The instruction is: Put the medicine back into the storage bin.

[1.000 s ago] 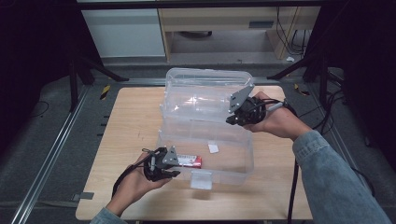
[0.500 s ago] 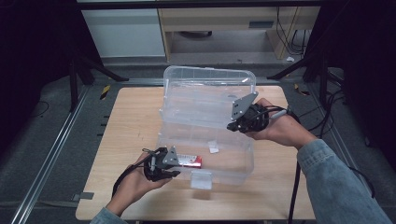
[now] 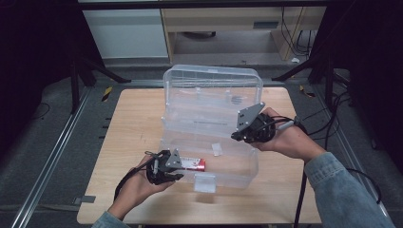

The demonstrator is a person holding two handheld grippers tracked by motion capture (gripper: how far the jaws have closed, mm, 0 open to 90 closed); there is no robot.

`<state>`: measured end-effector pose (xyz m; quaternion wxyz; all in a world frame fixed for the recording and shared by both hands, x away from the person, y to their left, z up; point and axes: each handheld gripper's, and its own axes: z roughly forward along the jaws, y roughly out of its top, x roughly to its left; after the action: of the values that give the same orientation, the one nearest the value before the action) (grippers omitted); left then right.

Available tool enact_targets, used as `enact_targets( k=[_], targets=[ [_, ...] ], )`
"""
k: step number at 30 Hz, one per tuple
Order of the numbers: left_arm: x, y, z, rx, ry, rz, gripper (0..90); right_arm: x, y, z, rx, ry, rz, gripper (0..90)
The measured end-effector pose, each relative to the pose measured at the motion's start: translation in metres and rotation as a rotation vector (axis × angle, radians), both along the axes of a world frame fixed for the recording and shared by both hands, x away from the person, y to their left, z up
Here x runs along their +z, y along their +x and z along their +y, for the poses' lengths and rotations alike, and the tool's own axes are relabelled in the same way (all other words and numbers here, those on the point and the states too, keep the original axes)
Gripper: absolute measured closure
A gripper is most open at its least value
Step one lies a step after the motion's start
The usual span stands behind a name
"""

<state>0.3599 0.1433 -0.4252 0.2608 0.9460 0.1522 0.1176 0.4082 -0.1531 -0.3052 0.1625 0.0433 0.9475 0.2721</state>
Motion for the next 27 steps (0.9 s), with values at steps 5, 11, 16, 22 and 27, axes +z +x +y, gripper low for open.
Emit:
enact_targets(
  k=[5,11,16,22,27],
  targets=[
    [0.000,0.000,0.000,-0.001,0.004,-0.001,69.9,-0.003,-0.006,-0.002,-0.001,0.013,-0.004,89.8],
    [0.001,0.002,-0.003,0.007,0.008,-0.004,69.5,-0.005,-0.007,-0.004,-0.014,0.024,-0.015,89.4],
    [0.000,0.005,-0.009,0.018,0.004,-0.011,69.5,-0.004,0.001,-0.006,-0.022,0.021,-0.016,89.0],
    [0.000,0.012,-0.024,0.052,-0.004,-0.029,70.0,-0.003,0.023,-0.017,-0.041,0.029,-0.011,87.7],
    [-0.001,0.014,-0.026,0.064,-0.023,-0.022,70.0,-0.003,0.028,-0.019,-0.037,0.030,-0.003,87.9]
  ],
)
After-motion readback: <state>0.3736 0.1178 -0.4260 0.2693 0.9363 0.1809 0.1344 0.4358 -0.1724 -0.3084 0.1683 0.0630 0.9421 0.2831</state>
